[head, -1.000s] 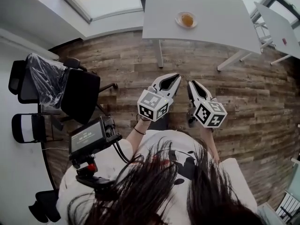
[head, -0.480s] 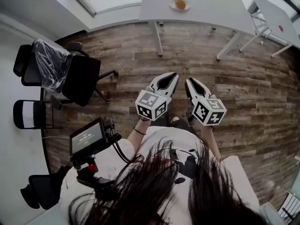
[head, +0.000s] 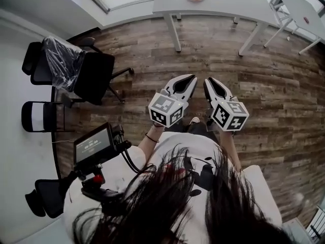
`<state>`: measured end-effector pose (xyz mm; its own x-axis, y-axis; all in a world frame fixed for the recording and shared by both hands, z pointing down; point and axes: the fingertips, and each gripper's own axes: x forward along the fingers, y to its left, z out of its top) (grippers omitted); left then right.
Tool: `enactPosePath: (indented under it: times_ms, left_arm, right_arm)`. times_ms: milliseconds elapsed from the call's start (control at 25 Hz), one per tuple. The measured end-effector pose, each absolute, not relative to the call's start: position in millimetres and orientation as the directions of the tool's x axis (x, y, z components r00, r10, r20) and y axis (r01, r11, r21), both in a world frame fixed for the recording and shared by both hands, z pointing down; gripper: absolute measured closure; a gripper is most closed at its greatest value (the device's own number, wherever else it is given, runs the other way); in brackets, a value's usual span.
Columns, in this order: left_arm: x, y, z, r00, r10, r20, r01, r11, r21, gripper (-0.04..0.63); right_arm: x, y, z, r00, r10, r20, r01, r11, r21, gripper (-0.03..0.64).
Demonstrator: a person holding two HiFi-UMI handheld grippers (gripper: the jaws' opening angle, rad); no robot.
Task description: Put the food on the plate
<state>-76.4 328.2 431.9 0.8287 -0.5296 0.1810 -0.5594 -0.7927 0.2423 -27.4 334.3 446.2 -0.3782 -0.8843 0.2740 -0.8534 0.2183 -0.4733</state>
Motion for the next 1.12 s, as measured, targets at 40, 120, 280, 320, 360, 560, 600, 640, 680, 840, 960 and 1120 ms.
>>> enactPosePath:
  times_ms: [40, 120, 280, 320, 360, 560, 600, 640, 680, 840, 960, 1120]
  left_arm:
    - [-76, 330, 434, 0.831, -0.524, 0.188, -0.556, -0.796, 0.24, 0.589]
    - [-73, 333, 437, 0.835, -0.514, 0.197, -0.549, -0.802, 0.235, 0.589]
    - [-70, 337, 438, 0.838, -0.507, 0.204, -0.544, -0.807, 0.23, 0.589]
    - [-69, 337, 438, 0.837, -0.507, 0.204, -0.545, -0.807, 0.228, 0.589]
    - [-69, 336, 437, 0.837, -0.509, 0.204, -0.546, -0.806, 0.227, 0.589]
    - [-73, 333, 438, 0.827, -0.521, 0.211, -0.56, -0.796, 0.228, 0.589]
    - [-74, 332, 439, 0.826, -0.522, 0.214, -0.562, -0.796, 0.227, 0.589]
    - [-75, 332, 440, 0.825, -0.522, 0.216, -0.563, -0.795, 0.227, 0.589]
    - [-76, 333, 441, 0.824, -0.523, 0.216, -0.564, -0.794, 0.227, 0.589]
    - [-79, 331, 440, 0.822, -0.529, 0.212, -0.568, -0.79, 0.229, 0.589]
    - [-79, 333, 442, 0.822, -0.526, 0.217, -0.567, -0.791, 0.231, 0.589]
    - [-78, 333, 443, 0.822, -0.525, 0.222, -0.567, -0.791, 0.231, 0.589]
  right_arm:
    - [-28, 334, 448, -0.378, -0.885, 0.273, -0.852, 0.217, -0.476, 0.552]
    - [-27, 333, 450, -0.377, -0.885, 0.271, -0.851, 0.216, -0.48, 0.552]
    - [-26, 329, 450, -0.381, -0.886, 0.265, -0.848, 0.221, -0.481, 0.552]
    - [-26, 328, 449, -0.381, -0.886, 0.263, -0.848, 0.222, -0.481, 0.552]
    - [-26, 327, 449, -0.382, -0.886, 0.262, -0.848, 0.224, -0.481, 0.552]
    - [-26, 325, 451, -0.387, -0.882, 0.268, -0.847, 0.226, -0.481, 0.552]
    - [-26, 325, 452, -0.387, -0.881, 0.271, -0.847, 0.224, -0.481, 0.552]
    - [-26, 326, 453, -0.386, -0.881, 0.274, -0.848, 0.221, -0.483, 0.552]
    - [-27, 327, 454, -0.384, -0.881, 0.276, -0.847, 0.218, -0.484, 0.552]
    - [-27, 329, 454, -0.38, -0.883, 0.276, -0.847, 0.213, -0.487, 0.552]
    - [-27, 330, 454, -0.378, -0.883, 0.278, -0.848, 0.21, -0.486, 0.552]
    - [-26, 331, 456, -0.38, -0.88, 0.285, -0.848, 0.209, -0.487, 0.552]
